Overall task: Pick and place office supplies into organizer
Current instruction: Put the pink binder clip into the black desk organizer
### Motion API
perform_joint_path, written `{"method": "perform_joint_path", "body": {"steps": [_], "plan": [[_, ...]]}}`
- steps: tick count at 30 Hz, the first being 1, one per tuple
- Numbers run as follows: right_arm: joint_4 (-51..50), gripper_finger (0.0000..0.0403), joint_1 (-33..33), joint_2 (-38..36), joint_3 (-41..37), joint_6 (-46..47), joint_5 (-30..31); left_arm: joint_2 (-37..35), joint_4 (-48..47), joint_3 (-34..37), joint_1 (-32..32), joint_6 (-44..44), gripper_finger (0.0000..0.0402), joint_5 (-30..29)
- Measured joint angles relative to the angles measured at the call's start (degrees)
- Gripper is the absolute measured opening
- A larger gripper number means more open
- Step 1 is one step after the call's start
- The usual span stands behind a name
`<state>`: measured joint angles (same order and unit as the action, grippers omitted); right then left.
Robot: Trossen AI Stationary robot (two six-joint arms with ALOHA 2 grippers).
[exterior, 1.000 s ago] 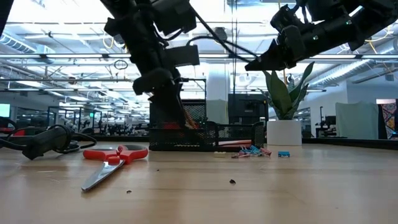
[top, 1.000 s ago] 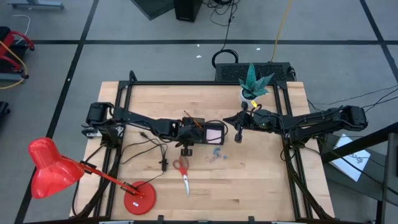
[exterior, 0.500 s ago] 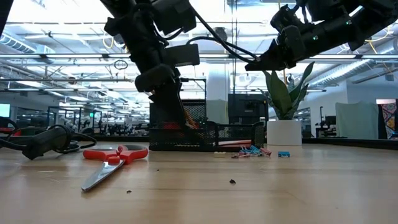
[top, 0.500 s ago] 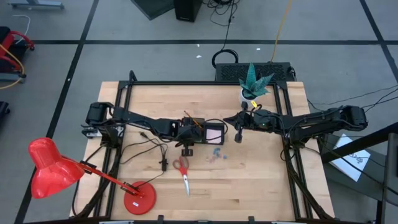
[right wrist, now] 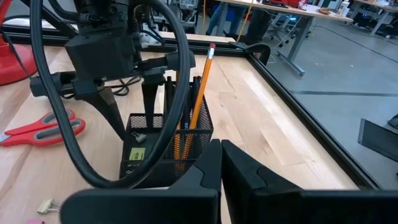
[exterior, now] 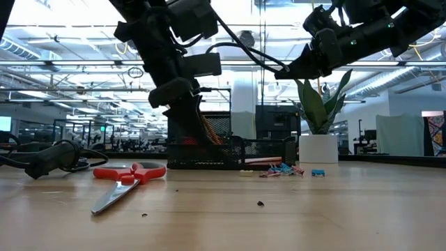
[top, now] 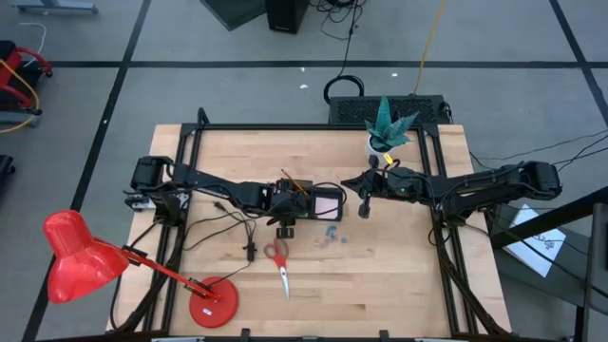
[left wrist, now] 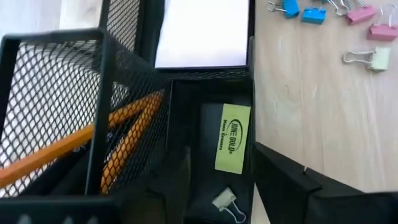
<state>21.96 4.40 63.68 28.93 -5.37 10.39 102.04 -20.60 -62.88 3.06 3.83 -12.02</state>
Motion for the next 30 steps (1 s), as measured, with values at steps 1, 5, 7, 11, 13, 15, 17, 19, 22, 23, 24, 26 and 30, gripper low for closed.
{"method": "perform_joint_path", "body": {"steps": [1,5,7,11,13,15,17,19,22,23,24,26,30], "plan": [[0.0,0.0,0.0,0.01,0.0,0.0,0.0,0.0,0.53,0.03,0.33,0.9,0.0181,-0.12],[0.0,0.0,0.0,0.0,0.0,0.0,0.0,-0.66,1.44,-1.27,2.64,3.28,0.0183,-0.12],[0.0,0.0,0.0,0.0,0.0,0.0,0.0,-0.63,1.44,-2.43,3.81,2.85,0.0184,0.33],[0.01,0.0,-0.01,0.0,0.0,0.0,0.0,-0.64,3.16,-3.7,6.04,1.07,0.0184,9.1],[0.02,0.0,0.0,0.02,0.0,0.0,0.0,0.08,6.34,-3.75,7.24,-0.02,0.0184,10.94],[0.04,0.0,-0.01,0.02,0.0,0.0,0.0,1.43,8.91,-3.81,8.07,-0.81,0.0184,10.79],[0.04,0.0,-0.02,0.0,0.0,0.14,-0.02,3.43,11.58,-3.75,8.06,-1.4,0.0184,10.48],[0.09,0.0,-0.02,0.0,0.0,0.24,-0.02,5.29,13.51,-3.77,7.94,-1.49,0.0184,10.74],[0.59,0.0,-0.02,0.0,0.0,0.24,-0.02,7.24,15.58,-3.75,7.26,-1.79,0.0184,12.63],[0.69,0.0,-0.02,0.01,0.0,0.24,-0.02,7.56,16.4,-3.75,7.0,-1.83,0.0184,13.34],[0.87,0.0,-0.02,0.01,0.0,0.24,-0.02,7.63,16.71,-3.75,6.72,-1.82,0.0184,13.8],[0.95,0.0,-0.02,0.0,0.0,0.24,-0.02,7.88,17.9,-3.75,6.05,-1.85,0.0184,14.69],[1.03,0.0,-0.02,0.0,0.0,0.14,-0.02,8.2,19.66,-3.75,5.14,-1.95,0.0184,16.94]]}}
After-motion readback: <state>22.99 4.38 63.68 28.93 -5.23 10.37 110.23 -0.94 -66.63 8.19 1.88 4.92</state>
